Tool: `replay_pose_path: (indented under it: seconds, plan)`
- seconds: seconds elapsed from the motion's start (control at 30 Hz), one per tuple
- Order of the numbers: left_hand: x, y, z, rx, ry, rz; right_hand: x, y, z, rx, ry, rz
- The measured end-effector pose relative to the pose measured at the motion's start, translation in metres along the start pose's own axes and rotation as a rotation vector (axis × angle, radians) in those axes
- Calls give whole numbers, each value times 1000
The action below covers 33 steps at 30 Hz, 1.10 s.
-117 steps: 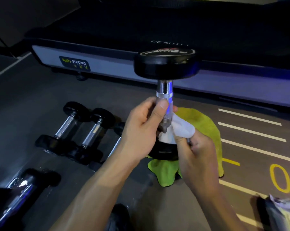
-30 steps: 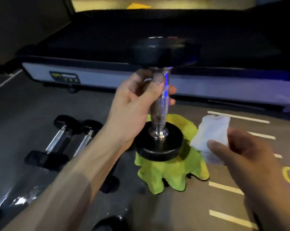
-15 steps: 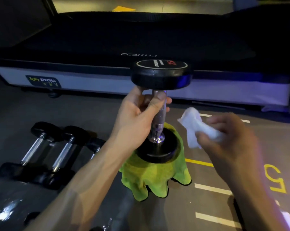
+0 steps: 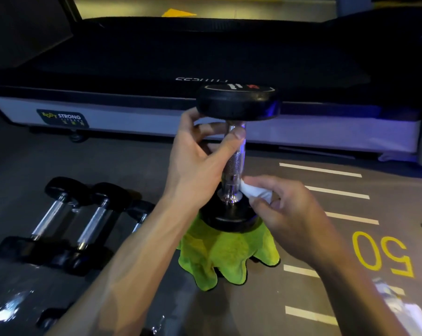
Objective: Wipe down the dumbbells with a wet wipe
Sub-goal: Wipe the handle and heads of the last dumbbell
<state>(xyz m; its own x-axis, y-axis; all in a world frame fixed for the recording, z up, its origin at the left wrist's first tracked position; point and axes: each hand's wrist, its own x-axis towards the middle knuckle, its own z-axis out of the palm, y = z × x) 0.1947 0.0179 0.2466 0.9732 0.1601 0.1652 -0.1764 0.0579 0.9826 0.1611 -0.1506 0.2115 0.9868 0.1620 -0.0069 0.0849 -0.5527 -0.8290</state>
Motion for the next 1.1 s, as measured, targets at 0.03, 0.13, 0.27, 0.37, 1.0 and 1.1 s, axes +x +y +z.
replay_pose_path:
  seconds: [0.03, 0.13, 0.27, 0.37, 1.0, 1.1]
  plan:
    - [1, 1, -1, 22, 2, 14, -1, 1, 3, -4, 46, -9]
    - [7, 2, -6, 133, -34, 123, -5, 0, 9, 66, 143, -25]
    - [13, 5, -8, 261, -98, 236, -7, -3, 12, 18, 208, -80]
    - [15, 6, -10, 285, -100, 245, -9, -5, 13, -45, 256, -154]
    - [24, 1, -4, 284, -51, 278, -18, -28, 50, -407, 211, -381]
    - [21, 0, 0, 278, -54, 278, -19, -15, 21, -231, 96, -297]
